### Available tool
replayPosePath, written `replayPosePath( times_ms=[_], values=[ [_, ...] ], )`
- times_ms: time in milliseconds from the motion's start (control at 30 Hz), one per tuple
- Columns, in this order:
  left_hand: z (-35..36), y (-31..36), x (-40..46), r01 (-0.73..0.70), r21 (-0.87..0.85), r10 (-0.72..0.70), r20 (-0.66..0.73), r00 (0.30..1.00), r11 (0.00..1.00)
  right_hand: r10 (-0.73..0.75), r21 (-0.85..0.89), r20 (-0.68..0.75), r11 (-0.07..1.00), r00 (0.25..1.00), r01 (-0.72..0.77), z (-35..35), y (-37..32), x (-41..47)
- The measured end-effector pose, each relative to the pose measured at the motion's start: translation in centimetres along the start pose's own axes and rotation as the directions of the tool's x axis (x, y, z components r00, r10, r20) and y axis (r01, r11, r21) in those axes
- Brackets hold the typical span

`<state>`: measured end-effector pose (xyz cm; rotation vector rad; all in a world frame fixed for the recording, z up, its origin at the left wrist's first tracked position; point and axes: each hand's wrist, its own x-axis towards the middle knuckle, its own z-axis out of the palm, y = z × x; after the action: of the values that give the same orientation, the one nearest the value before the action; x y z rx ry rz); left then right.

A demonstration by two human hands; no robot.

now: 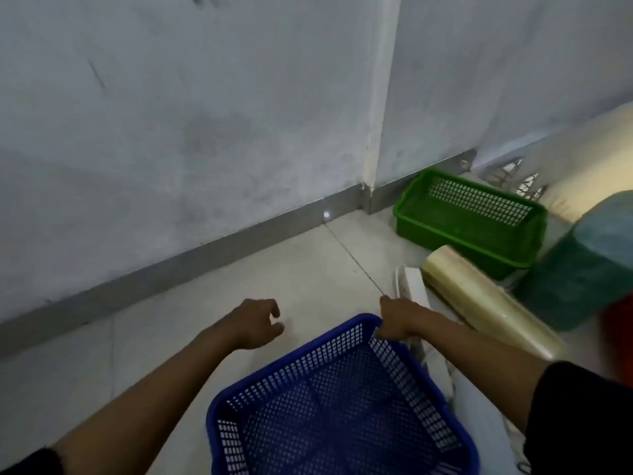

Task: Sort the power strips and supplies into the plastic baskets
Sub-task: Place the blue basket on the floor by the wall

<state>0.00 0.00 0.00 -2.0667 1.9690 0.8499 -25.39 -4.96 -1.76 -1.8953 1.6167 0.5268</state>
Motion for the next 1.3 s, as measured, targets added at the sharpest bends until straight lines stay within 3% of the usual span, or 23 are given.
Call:
replayPosePath(
  times_ms=[167, 233, 433, 500, 567, 633, 700, 767, 833, 900, 1000, 1133, 1300],
  values=[
    [6.1, -4.3, -0.9, 0.045, 0.148, -0.077, 0.224, 0.972, 0.988, 0.002, 0.031, 0.08, 1.0, 0.997, -0.005, 3.6, 1.8, 0.6],
    [8.0, -5.5, -1.6, 0.054, 0.133, -0.084, 0.226, 0.97, 0.99, -0.016, 0.036, 0.044, 0.999, 0.999, 0.014, 4.2, 2.1, -0.1],
    [8.9, -8.5, -3.2, 0.095, 0.137, -0.094, -0.01, 0.995, 0.986, -0.055, 0.073, -0.156, 0.995, 0.986, 0.067, 2.3, -0.3, -0.9],
    [7.7, -9.5, -4.1, 0.134, 0.002, -0.132, -0.143, 0.981, 0.991, -0.075, 0.118, -0.228, 0.988, 0.971, 0.104, 0.6, -1.9, -1.0],
    [6.7, -10.5, -4.9, 0.153, -0.215, -0.22, -0.337, 0.916, 0.965, -0.075, 0.147, -0.297, 0.981, 0.952, 0.124, -1.4, -3.5, -1.3],
    [6.0, -11.3, -5.9, 0.174, -0.481, -0.41, -0.443, 0.797, 0.859, -0.065, 0.164, -0.373, 0.977, 0.926, 0.135, -3.3, -5.2, -1.3],
    [6.0, -12.1, -6.8, 0.18, -0.766, -0.597, -0.307, 0.741, 0.617, -0.053, 0.246, -0.436, 0.953, 0.899, 0.175, -4.9, -6.9, -1.1],
    [6.6, -12.9, -7.8, 0.197, -0.902, -0.643, -0.108, 0.758, 0.384, -0.061, 0.311, -0.477, 0.921, 0.877, 0.233, -5.6, -9.0, -1.1],
    [7.7, -14.1, -8.6, 0.174, -0.929, -0.669, -0.096, 0.737, 0.325, -0.098, 0.334, -0.512, 0.892, 0.854, 0.303, -5.7, -11.3, -0.5],
    [8.7, -15.1, -9.9, 0.131, -0.955, -0.731, -0.113, 0.673, 0.267, -0.133, 0.362, -0.535, 0.856, 0.834, 0.368, -5.1, -13.9, -0.3],
    [10.1, -17.0, -12.5, 0.065, -0.988, -0.798, -0.076, 0.598, 0.143, -0.23, 0.455, -0.474, 0.763, 0.85, 0.46, -3.0, -18.1, 0.1],
    [12.0, -20.4, -16.0, 0.009, -1.0, -0.861, 0.003, 0.509, 0.002, -0.426, 0.223, -0.412, 0.81, 0.805, 0.542, 1.3, -22.8, 0.0],
    [15.4, -25.2, -18.7, 0.025, -0.977, -0.863, 0.198, 0.466, -0.21, -0.486, 0.189, -0.262, 0.821, 0.834, 0.538, 4.7, -25.7, 0.5]
  ],
)
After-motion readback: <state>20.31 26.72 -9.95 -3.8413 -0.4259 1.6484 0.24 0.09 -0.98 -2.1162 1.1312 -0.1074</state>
